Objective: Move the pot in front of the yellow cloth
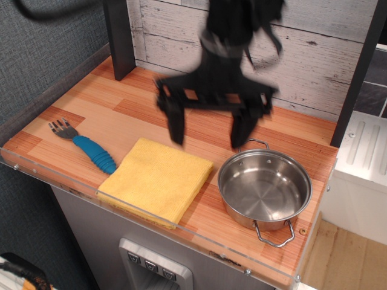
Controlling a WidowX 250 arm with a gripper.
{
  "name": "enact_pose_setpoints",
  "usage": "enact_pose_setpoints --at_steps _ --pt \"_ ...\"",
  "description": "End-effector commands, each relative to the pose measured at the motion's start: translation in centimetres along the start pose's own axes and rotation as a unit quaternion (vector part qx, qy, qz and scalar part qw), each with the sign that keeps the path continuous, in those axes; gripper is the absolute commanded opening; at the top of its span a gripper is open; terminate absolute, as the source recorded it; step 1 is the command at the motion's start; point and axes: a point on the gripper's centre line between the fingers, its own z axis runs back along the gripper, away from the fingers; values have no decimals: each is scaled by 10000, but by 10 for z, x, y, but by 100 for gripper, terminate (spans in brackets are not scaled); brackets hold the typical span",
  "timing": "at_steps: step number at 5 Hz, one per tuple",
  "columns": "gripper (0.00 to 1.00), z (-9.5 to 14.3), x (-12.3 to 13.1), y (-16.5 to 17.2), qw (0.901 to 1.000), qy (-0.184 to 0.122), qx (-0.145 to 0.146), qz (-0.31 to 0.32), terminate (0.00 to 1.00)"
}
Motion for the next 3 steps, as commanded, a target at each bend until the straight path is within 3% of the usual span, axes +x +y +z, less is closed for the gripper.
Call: enact_pose_setpoints --at_steps 1,2,3 --pt "100 -26 -4 -15 9964 -543 -372 526 0" --pt "100 -35 -6 -20 9968 -564 -217 528 0" --pt "100 -43 -8 -26 9963 -583 -352 532 0"
